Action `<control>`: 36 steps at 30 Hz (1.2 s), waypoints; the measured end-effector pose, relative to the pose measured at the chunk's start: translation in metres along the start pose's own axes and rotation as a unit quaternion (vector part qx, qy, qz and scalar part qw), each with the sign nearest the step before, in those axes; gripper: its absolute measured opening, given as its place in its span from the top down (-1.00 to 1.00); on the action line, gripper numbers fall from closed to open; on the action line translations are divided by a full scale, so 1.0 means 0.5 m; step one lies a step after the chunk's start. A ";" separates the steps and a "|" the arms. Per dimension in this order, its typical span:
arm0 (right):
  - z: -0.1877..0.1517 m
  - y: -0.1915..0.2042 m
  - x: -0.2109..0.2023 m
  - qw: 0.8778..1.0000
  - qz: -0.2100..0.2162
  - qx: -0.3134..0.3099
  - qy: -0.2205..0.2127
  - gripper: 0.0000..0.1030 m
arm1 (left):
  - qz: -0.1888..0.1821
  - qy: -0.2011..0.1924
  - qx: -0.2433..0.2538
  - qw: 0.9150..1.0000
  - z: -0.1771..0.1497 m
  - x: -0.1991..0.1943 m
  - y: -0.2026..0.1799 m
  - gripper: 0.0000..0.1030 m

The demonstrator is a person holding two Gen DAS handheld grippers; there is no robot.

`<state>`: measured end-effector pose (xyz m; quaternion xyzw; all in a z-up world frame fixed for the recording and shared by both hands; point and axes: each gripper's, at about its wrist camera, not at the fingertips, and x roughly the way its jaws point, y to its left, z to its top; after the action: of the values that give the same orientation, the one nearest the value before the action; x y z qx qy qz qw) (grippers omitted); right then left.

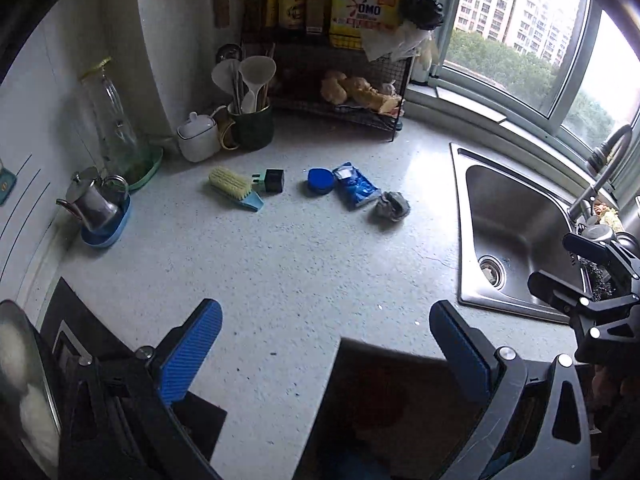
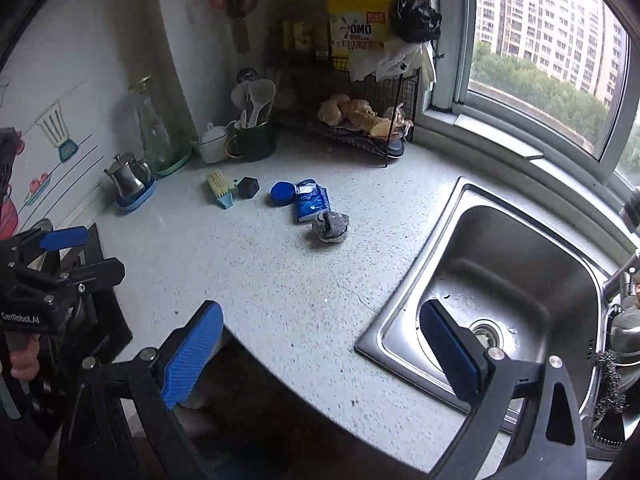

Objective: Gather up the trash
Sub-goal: 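Raise both tools back up to the counter, then grasp the yellow scrub brush with the left gripper while the right gripper grasps the grey sock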

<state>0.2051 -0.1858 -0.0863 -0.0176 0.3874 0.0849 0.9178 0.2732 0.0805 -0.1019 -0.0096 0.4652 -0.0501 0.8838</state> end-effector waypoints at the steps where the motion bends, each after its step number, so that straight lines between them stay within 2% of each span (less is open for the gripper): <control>1: 0.020 -0.002 0.025 1.000 0.001 0.008 0.012 -0.92 | -0.001 0.010 -0.002 1.000 0.019 0.019 0.015 -1.00; 6: 0.103 -0.009 0.128 0.998 -0.002 0.034 0.055 -0.92 | -0.009 0.045 -0.017 0.999 0.107 0.117 0.095 -1.00; 8: 0.127 -0.011 0.168 0.997 -0.002 0.038 0.072 -0.92 | 0.006 0.056 -0.033 0.998 0.143 0.151 0.127 -1.00; 14: 0.173 -0.017 0.286 0.990 -0.005 0.042 0.131 -0.92 | -0.007 0.090 -0.109 0.990 0.216 0.256 0.219 -1.00; 17: 0.187 -0.014 0.338 0.987 -0.001 0.038 0.156 -0.92 | -0.010 0.107 -0.137 0.985 0.235 0.306 0.249 -1.00; 21: 0.195 -0.018 0.391 0.983 0.000 0.044 0.178 -0.90 | 0.008 0.121 -0.174 0.977 0.249 0.362 0.283 -1.00; 27: 0.192 -0.032 0.458 0.975 -0.007 0.062 0.211 -0.70 | 0.018 0.148 -0.218 0.964 0.254 0.438 0.314 -1.00; 29: 0.188 -0.031 0.471 0.974 -0.007 0.061 0.218 -0.59 | 0.022 0.148 -0.239 0.959 0.254 0.455 0.326 -1.00; 36: 0.182 -0.031 0.493 0.971 -0.007 0.059 0.232 -0.58 | 0.047 0.137 -0.282 0.949 0.264 0.483 0.362 -1.00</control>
<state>0.4412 -0.1572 -0.1991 0.0150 0.5943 0.0489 0.8026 0.5322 0.2328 -0.2371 -0.2296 0.5768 0.1233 0.7742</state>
